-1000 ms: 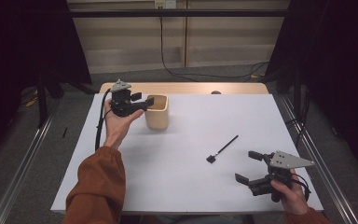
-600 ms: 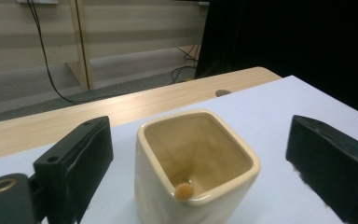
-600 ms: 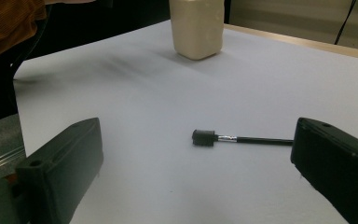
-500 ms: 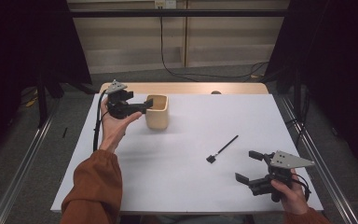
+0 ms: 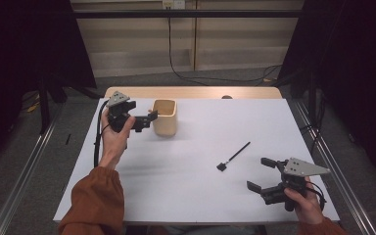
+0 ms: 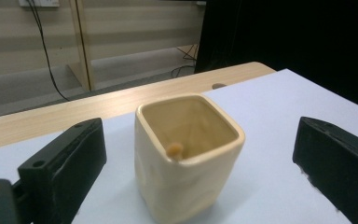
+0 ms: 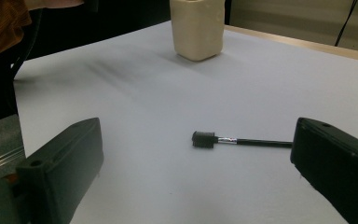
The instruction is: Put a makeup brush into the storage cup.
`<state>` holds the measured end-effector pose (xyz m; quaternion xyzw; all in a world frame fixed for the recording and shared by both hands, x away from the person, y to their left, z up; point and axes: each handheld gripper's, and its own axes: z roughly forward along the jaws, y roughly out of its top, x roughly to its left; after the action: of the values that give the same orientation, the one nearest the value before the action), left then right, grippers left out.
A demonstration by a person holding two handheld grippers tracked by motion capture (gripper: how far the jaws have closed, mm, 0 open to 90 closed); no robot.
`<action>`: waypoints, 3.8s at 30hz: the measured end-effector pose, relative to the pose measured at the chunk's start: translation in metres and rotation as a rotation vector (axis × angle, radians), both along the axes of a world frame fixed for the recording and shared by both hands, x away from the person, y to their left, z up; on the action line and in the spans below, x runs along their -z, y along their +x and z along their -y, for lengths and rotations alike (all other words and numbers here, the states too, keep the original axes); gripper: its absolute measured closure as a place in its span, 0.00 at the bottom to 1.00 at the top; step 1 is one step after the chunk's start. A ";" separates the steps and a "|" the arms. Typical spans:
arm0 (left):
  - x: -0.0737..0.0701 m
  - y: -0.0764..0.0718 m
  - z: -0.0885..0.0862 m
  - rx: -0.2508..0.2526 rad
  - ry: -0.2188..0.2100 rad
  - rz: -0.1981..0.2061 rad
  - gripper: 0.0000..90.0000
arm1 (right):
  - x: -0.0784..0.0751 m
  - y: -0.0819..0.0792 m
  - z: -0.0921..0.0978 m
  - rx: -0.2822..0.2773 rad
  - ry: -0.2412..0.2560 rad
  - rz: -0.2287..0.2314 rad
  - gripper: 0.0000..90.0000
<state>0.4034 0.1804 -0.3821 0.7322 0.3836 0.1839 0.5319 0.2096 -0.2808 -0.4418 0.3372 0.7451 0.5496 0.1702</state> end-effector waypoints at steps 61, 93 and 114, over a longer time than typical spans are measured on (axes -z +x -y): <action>0.037 -0.154 -0.067 -0.083 0.013 0.103 0.04 | -0.001 0.001 0.002 0.034 -0.002 -0.001 0.02; 0.047 -0.176 -0.072 -0.032 -0.026 0.118 0.03 | -0.010 0.013 0.010 0.102 0.044 0.040 0.02; 0.048 -0.175 -0.074 -0.060 -0.042 0.103 0.03 | -0.031 0.066 -0.001 0.074 -0.010 0.044 0.01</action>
<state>0.2289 0.2548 -0.4297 0.6985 0.3815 0.2289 0.5605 0.2760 -0.2796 -0.4103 0.3513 0.7310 0.5467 0.2084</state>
